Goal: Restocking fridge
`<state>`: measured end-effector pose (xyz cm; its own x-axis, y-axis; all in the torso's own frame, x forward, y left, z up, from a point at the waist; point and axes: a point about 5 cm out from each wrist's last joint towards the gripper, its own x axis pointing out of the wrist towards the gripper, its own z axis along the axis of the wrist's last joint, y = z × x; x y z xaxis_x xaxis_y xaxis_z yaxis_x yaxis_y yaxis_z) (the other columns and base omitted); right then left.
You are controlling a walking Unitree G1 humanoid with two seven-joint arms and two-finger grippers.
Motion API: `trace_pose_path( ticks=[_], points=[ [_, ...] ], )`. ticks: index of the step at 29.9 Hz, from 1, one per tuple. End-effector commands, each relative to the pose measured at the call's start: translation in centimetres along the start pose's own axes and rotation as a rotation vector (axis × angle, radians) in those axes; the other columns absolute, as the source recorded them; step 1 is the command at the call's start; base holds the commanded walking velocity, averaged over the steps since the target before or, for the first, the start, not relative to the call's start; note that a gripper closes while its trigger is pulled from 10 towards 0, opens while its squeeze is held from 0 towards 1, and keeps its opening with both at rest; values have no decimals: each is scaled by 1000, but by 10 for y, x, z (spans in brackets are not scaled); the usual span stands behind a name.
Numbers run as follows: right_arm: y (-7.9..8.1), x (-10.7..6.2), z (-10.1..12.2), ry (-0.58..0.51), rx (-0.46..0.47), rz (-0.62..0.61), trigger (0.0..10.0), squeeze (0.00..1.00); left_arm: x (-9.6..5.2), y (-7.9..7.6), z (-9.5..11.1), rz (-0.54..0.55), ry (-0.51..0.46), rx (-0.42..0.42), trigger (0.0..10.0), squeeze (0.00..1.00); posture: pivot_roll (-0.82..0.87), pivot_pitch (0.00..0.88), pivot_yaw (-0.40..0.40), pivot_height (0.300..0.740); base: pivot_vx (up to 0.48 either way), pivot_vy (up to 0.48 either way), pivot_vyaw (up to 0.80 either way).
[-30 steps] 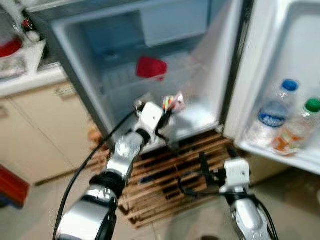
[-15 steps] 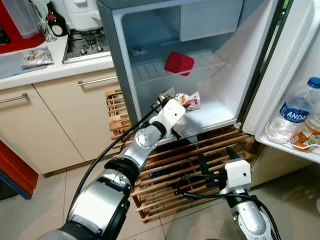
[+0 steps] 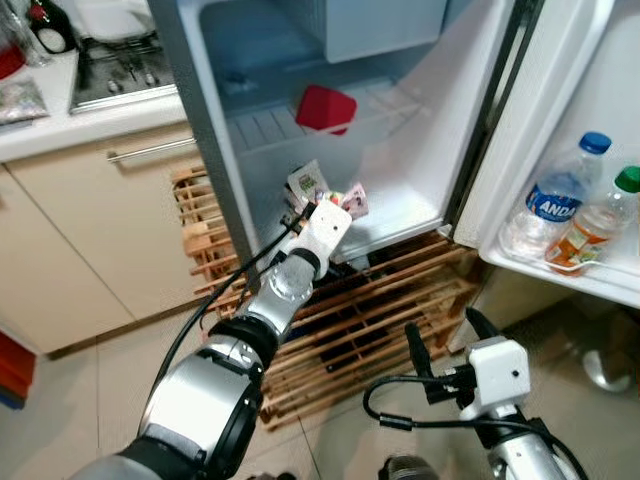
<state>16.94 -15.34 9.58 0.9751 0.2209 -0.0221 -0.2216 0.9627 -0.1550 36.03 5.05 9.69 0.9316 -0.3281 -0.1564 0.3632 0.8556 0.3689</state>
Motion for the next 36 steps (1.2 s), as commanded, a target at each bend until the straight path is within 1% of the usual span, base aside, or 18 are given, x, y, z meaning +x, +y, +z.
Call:
trace_pose_path(
  ticks=[1,2,3,5,7,12,16,17,22,25,26,27,30,32,33,34,35,36],
  points=[
    [-1,-6,2,17,1,7,10000,0,-2,3,-5,8,2,39,10000,545,-357,178,89,740,0,0,0],
    [-2,-11,4,25,2,0,10000,0,-4,4,-9,-3,7,80,10000,1000,-369,195,87,740,0,0,0],
    [-2,-11,4,25,2,0,10000,0,-4,4,-9,-3,7,80,10000,1000,-369,195,87,740,0,0,0],
    [-1,-20,6,48,6,-2,10000,0,-5,11,-12,-1,2,175,10000,1000,-376,213,79,740,0,0,0],
    [-1,-21,6,52,7,-1,10000,0,-5,12,-12,2,3,185,10000,1000,-376,213,79,740,0,0,0],
    [-1,-30,8,85,7,6,10000,0,-4,42,-6,73,-27,394,10000,1000,-380,247,64,740,0,0,0],
    [-1,-30,8,91,6,6,10000,0,-4,54,-5,108,-21,425,10000,1000,-379,250,64,740,0,0,0],
    [0,-30,9,95,6,7,10000,0,-2,67,1,175,-15,344,10000,1000,-369,253,65,740,0,0,0],
    [1,-29,8,105,8,19,10000,0,2,62,16,198,-75,331,10000,1000,-353,252,57,740,0,0,0],
    [1,-25,8,103,-3,35,10000,0,5,61,13,231,0,117,10000,1000,-358,229,58,740,0,0,0],
    [1,-25,8,103,-3,35,10000,0,5,61,13,231,0,117,10000,1000,-358,229,58,740,0,0,0],
    [-1,-23,7,102,-10,31,10000,0,6,60,13,251,29,-9,10000,1000,-363,220,59,740,0,0,0],
    [-4,-22,8,100,-19,27,10000,0,8,52,18,245,27,-96,10000,1000,-368,206,58,740,0,0,0],
    [-4,-22,8,100,-22,27,10000,0,9,48,20,231,19,-94,10000,1000,-369,203,56,740,0,0,0],
    [-4,-22,8,99,-23,27,10000,0,11,41,23,206,8,-86,10000,933,-367,197,57,740,0,0,0],
    [-5,-22,8,99,-23,26,10000,0,11,39,24,195,6,-82,10000,933,-367,197,57,740,0,0,0],
    [-4,-21,7,99,-23,27,10000,0,11,38,23,193,11,-75,10000,639,-361,183,61,740,0,0,0],
    [-3,-20,7,97,-23,27,10000,0,11,38,23,189,10,-82,10000,0,-358,181,64,740,0,0,0]
  ],
)
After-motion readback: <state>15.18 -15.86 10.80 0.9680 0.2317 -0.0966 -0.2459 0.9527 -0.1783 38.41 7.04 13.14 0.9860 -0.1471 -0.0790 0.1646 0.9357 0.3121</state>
